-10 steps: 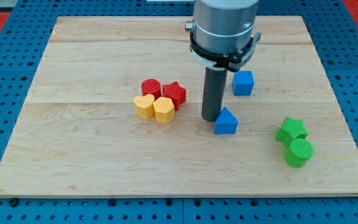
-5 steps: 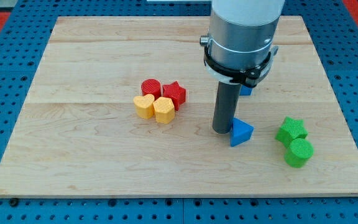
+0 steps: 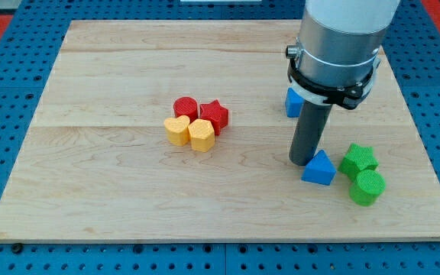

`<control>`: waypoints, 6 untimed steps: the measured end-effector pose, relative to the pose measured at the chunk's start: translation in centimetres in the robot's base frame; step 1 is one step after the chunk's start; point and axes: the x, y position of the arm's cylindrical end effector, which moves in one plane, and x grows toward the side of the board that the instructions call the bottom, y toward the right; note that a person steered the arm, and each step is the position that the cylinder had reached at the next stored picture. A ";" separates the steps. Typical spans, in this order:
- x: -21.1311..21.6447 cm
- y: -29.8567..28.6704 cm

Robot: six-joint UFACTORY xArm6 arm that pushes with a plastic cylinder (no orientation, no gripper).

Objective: Move blue triangle closer to the green circle

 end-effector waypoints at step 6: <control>1.8 1.5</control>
